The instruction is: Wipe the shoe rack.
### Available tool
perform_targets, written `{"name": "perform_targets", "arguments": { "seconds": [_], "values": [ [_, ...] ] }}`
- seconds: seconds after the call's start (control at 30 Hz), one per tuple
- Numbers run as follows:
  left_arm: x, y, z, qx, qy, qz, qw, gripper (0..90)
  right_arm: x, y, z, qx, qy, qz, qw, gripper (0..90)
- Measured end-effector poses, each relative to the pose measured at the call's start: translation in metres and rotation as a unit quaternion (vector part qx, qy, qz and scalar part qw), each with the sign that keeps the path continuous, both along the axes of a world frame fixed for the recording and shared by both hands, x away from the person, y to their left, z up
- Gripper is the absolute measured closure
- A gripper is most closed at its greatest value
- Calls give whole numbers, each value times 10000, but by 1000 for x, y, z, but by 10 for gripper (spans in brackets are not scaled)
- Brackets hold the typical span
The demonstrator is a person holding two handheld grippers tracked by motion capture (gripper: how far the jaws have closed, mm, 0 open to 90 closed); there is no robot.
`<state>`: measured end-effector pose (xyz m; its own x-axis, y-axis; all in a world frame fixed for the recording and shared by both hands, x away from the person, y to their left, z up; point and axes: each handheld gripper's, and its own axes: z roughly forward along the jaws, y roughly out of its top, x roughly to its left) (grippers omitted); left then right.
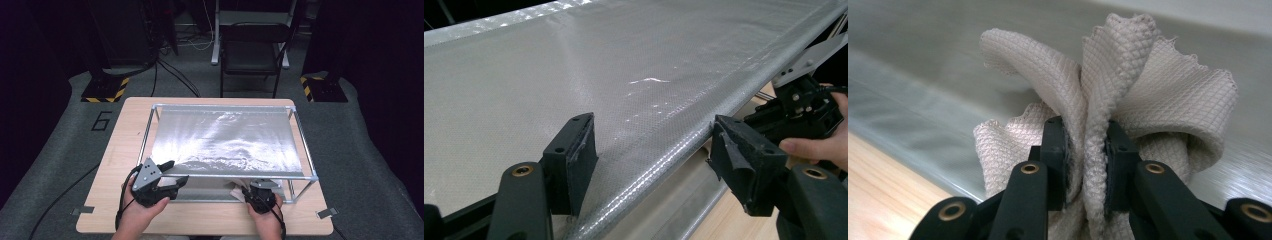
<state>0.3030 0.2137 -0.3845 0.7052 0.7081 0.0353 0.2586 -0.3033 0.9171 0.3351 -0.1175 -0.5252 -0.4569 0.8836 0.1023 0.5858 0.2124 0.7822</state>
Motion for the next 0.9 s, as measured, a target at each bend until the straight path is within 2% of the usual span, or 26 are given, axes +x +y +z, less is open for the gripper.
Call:
{"name": "perform_targets", "arguments": {
  "seconds": [0.27, 0.3, 0.33, 0.4, 0.53, 0.57, 0.6, 0.67, 0.77, 0.8, 0.83, 0.87, 0.9],
  "values": [
    [0, 1, 0, 6, -28, -16, 10000, 349, 6, 38, -1, -145, -27, 424, 9990, 757],
    [0, 1, 0, 11, -31, -20, 10000, 349, 3, 45, 0, 66, 124, 303, 9994, 757],
    [0, 1, 0, 19, -22, -19, 10000, 349, 5, 44, 0, -41, 56, 374, 9993, 758],
    [0, 1, 0, 37, -32, -29, 10000, 349, 5, 43, -1, 61, 60, 374, 9993, 765],
    [0, 1, -1, 34, -65, -27, 10000, 351, 4, 37, -2, 105, 72, 425, 9990, 773],
    [0, 1, -1, 35, -59, -35, 10000, 351, 4, 34, -2, -66, 22, 382, 9992, 773],
    [0, 1, -1, 53, -60, -44, 10000, 351, 4, 31, -1, -23, 30, 427, 9991, 773],
    [0, 1, -1, 47, -57, -48, 10000, 351, 3, 24, -1, -83, 8, 303, 9995, 773],
    [0, 1, -1, 51, -60, -49, 10000, 351, 2, 8, 0, -40, 78, 188, 9998, 774],
    [0, 1, -1, 48, -62, -45, 10000, 351, 3, -1, 0, -172, 5, 228, 9996, 774],
    [0, 1, -1, 49, -63, -46, 10000, 351, 3, -7, 0, -144, -2, 186, 9997, 774],
    [0, 1, -1, 49, -65, -44, 10000, 351, -4, -8, 2, 187, 322, -186, 9991, 774],
    [0, 1, -1, 34, -54, -41, 10000, 351, -4, -13, 0, 332, 284, -222, 9988, 774]
  ]
}}
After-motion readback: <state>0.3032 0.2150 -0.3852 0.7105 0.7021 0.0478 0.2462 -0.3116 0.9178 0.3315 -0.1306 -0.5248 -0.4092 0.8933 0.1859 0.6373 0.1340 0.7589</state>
